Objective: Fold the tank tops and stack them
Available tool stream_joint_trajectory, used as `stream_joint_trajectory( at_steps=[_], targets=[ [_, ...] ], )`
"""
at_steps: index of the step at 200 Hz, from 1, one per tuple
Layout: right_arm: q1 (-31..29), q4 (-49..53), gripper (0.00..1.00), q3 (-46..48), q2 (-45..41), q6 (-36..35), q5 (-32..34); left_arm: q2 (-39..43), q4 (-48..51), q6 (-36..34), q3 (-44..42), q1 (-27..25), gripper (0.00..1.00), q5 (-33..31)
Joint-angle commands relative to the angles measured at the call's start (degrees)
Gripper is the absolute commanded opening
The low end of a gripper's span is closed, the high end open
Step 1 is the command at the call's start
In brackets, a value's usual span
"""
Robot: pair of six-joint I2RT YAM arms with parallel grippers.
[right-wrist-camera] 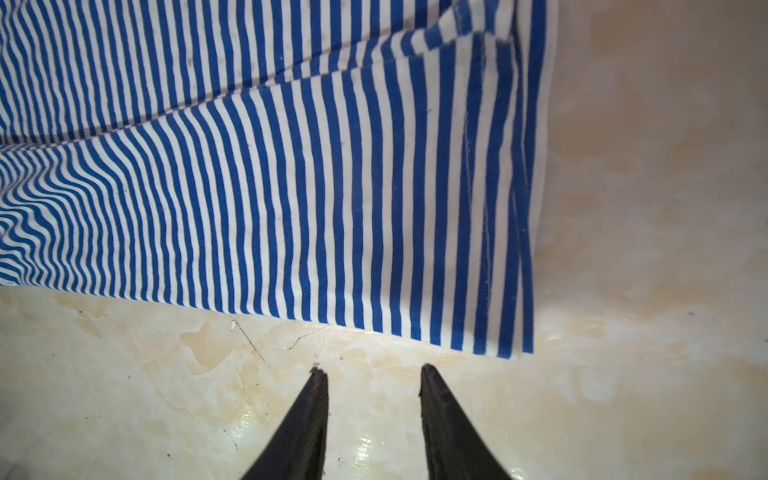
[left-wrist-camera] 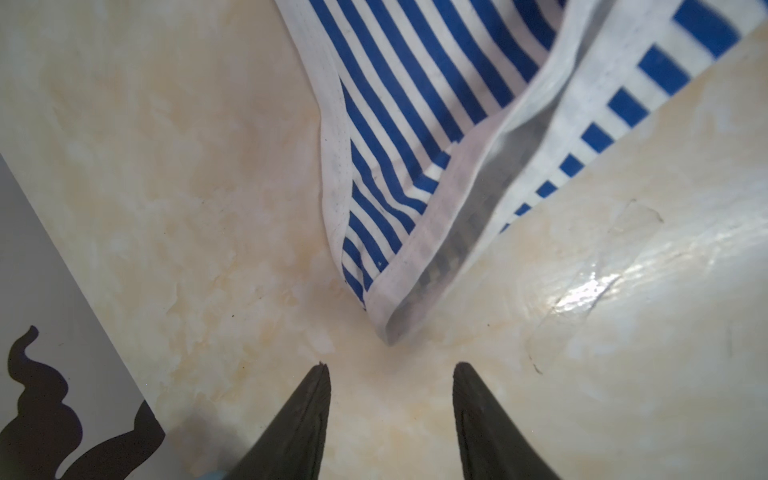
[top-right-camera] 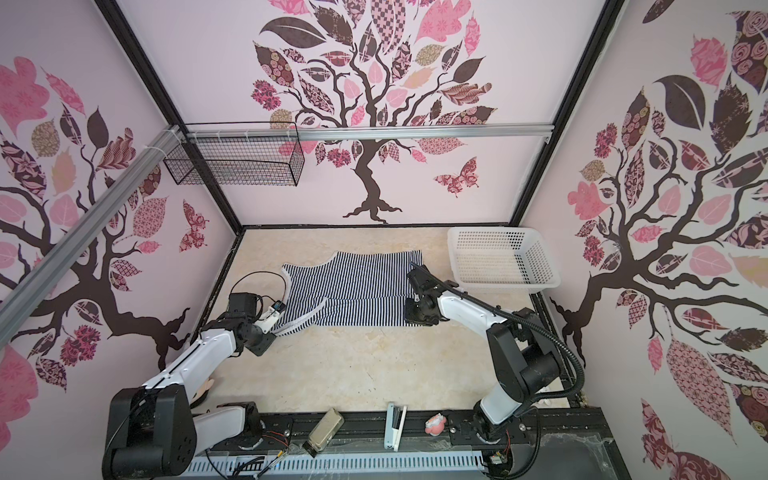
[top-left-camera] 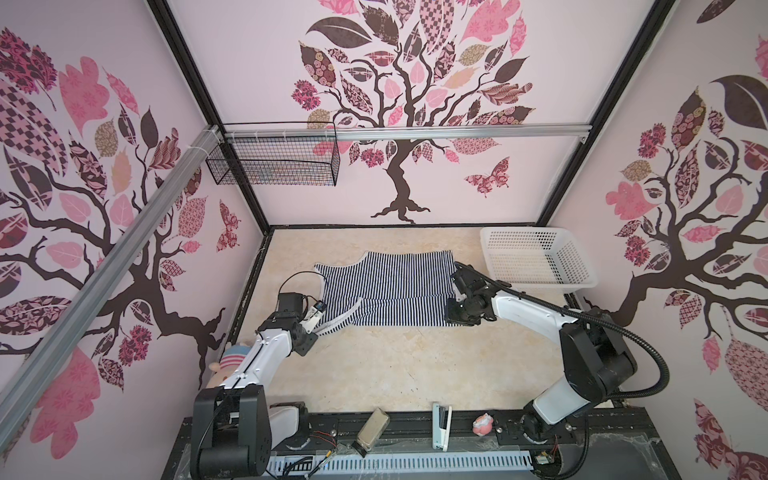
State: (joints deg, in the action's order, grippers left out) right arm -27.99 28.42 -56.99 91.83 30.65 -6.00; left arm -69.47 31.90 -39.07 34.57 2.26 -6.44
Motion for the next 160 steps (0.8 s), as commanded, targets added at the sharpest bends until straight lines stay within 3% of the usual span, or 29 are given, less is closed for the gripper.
stream_joint_trajectory(
  at_steps=[1, 90, 110, 144, 160],
  targets=[
    [0.04, 1.00, 0.40, -1.89, 1.15, -0.03, 0.40, -1.13, -4.38, -0.31, -0.68, 0.19, 0.52, -0.33],
    [0.04, 2.16, 0.40, -3.23, 1.24, -0.16, 1.43, -5.41, -4.98, -1.45, 1.23, 0.20, 0.44, 1.07],
    [0.04, 2.13, 0.40, -3.45, 1.40, -0.07, 1.43, -5.74, -5.07, -1.28, 1.84, 0.20, 0.34, 1.67],
    [0.06, 2.17, 0.39, -3.63, 1.51, 0.01, 2.12, -6.61, -4.51, -0.42, 3.64, 0.20, 0.07, 1.78],
    [0.21, 2.41, 0.40, -4.09, 2.17, -0.08, 2.67, -6.29, -4.06, -0.39, 4.51, 0.20, 0.01, 2.04]
  ],
)
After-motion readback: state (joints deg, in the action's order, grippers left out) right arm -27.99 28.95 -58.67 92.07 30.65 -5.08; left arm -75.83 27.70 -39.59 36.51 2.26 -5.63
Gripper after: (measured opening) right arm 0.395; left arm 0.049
